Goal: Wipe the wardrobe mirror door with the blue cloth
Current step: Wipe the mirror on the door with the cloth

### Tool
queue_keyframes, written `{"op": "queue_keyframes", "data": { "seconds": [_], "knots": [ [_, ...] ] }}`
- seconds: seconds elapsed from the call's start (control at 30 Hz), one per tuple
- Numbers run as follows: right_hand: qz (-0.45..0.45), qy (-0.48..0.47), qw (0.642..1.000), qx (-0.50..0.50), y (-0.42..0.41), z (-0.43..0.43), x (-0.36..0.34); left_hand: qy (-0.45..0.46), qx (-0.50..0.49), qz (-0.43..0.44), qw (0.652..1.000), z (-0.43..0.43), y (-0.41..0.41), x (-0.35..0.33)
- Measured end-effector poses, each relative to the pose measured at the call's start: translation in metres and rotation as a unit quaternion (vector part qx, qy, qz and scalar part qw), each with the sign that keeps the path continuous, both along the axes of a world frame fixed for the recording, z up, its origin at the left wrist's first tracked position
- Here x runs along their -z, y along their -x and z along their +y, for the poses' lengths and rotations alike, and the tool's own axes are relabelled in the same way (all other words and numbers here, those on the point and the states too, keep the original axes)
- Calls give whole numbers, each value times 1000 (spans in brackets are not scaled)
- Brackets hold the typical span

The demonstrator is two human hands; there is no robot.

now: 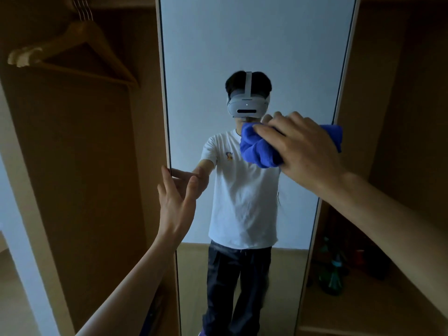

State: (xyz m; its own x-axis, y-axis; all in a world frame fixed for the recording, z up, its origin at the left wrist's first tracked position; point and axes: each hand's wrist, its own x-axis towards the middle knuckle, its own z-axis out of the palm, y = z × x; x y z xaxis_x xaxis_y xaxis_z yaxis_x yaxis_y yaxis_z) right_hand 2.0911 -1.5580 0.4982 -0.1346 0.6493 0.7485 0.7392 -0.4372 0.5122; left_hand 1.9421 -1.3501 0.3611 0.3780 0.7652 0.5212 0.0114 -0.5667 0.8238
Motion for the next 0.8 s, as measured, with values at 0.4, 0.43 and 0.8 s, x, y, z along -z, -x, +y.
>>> {"op": "queue_keyframes", "data": {
  "seconds": [0.4, 0.43, 0.8],
  "knots": [
    [58, 44, 997, -40, -6, -16, 54, 12, -15, 1, 1000, -3, 0, 3],
    [77, 13, 996, -45, -10, -16, 50, 13, -15, 1, 1000, -2, 1, 4],
    [263, -524, 805, -94, -36, -37, 7, 1, -23, -9, 1000, -1, 1, 5]
  ]
}}
